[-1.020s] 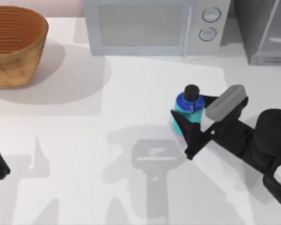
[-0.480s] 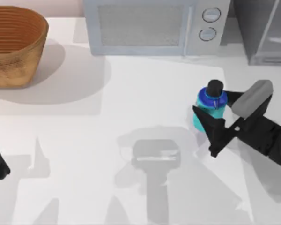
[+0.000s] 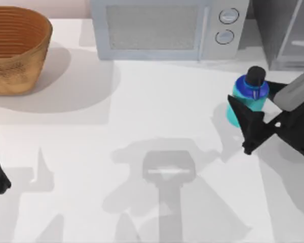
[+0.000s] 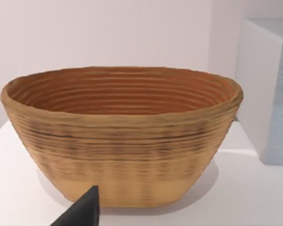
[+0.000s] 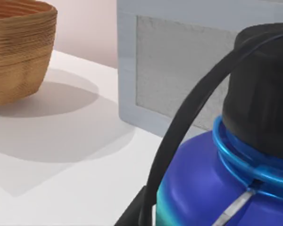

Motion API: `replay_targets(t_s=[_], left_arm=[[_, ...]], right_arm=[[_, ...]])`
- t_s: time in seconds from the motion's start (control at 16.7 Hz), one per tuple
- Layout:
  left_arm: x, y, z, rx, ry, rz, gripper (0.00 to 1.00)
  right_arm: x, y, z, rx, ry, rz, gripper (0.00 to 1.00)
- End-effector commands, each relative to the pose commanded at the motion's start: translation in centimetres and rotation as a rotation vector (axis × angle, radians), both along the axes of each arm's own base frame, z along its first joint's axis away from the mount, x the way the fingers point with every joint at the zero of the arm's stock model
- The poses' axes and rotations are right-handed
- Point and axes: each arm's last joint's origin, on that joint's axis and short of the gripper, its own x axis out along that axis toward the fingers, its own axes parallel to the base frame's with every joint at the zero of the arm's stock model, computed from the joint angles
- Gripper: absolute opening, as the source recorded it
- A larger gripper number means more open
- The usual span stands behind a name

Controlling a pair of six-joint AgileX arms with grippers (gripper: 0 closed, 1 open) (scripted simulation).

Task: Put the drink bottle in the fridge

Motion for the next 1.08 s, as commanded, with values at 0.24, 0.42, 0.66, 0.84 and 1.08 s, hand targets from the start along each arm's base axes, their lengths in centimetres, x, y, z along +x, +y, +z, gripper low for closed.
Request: replay_targets(t_s=[0.24, 0.42, 0.66, 0.84, 1.08], left_arm=[[0.0, 0.0, 0.0, 0.0, 0.0, 0.0, 1.0], [0.0, 0.0, 0.0, 0.0, 0.0, 0.0, 1.0], [0.0, 0.0, 0.0, 0.0, 0.0, 0.0, 1.0], [0.0, 0.0, 0.0, 0.0, 0.0, 0.0, 1.0], [0.0, 0.0, 0.0, 0.0, 0.0, 0.0, 1.0]], right_arm=[[-2.9, -2.6, 4.0, 0.01, -0.033, -0.135, 0.01], [-6.1, -4.6, 5.9, 0.018, -0.053, -0.256, 0.01], [-10.5, -6.9, 6.1, 0.027, -0.071, -0.419, 0.01], [-12.9, -7.9, 5.1, 0.033, -0.076, -0.527, 0.01], [-14.6, -8.7, 3.5, 0.037, -0.068, -0.631, 0.01]])
